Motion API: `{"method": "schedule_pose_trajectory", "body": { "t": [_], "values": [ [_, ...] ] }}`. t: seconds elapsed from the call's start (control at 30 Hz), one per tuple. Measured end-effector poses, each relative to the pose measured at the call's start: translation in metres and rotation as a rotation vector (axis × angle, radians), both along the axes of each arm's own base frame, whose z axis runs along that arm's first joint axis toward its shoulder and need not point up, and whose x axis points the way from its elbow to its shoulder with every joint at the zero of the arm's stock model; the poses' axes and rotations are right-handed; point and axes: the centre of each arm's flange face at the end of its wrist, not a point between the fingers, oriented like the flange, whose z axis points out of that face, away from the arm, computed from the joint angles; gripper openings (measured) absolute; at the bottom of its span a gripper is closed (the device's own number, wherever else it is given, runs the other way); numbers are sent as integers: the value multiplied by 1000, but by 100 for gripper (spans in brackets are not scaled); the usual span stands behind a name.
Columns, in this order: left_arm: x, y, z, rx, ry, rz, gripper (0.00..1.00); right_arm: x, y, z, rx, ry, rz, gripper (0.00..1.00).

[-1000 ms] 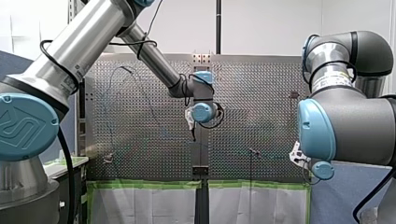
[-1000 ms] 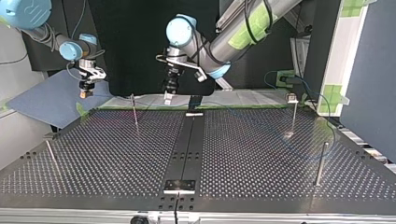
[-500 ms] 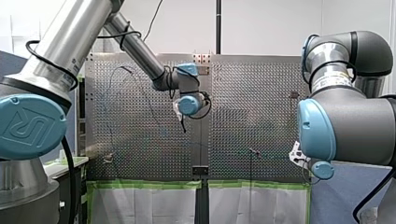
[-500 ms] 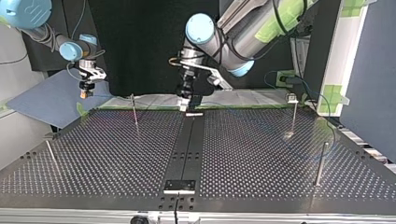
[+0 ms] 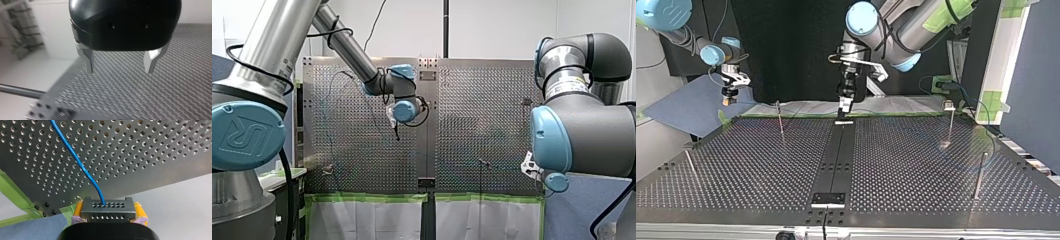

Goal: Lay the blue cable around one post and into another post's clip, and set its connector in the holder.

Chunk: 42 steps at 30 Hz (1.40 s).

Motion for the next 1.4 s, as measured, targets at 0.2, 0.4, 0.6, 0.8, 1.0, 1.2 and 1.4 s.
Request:
{"method": "schedule_pose_trajectory", "body": {
  "t": [0.2, 0.4, 0.6, 0.8, 1.0, 1.2, 1.4],
  "values": [
    [-13, 13, -30, 47, 46, 32, 100, 1, 0, 0, 0, 1, 2, 0],
    [-27, 21, -48, 67, 77, 14, 100, 4, 1, 0, -1, 4, 7, 0],
    [-39, 27, -62, 42, 86, -25, 100, 7, 1, 0, -1, 10, 10, 0],
    [-49, 37, -74, 39, 87, -35, 100, 9, 2, 0, -4, 33, 15, 0],
    [-58, 51, -85, 46, 87, -6, 100, 10, 3, 1, 5, 43, 13, 0],
    [-69, 66, -98, 78, 96, 30, 100, 11, 0, 16, 3, 56, 18, 0],
    [-87, 83, -114, 122, 138, 46, 100, 13, 2, 37, 5, 67, 23, 0]
  ]
}}
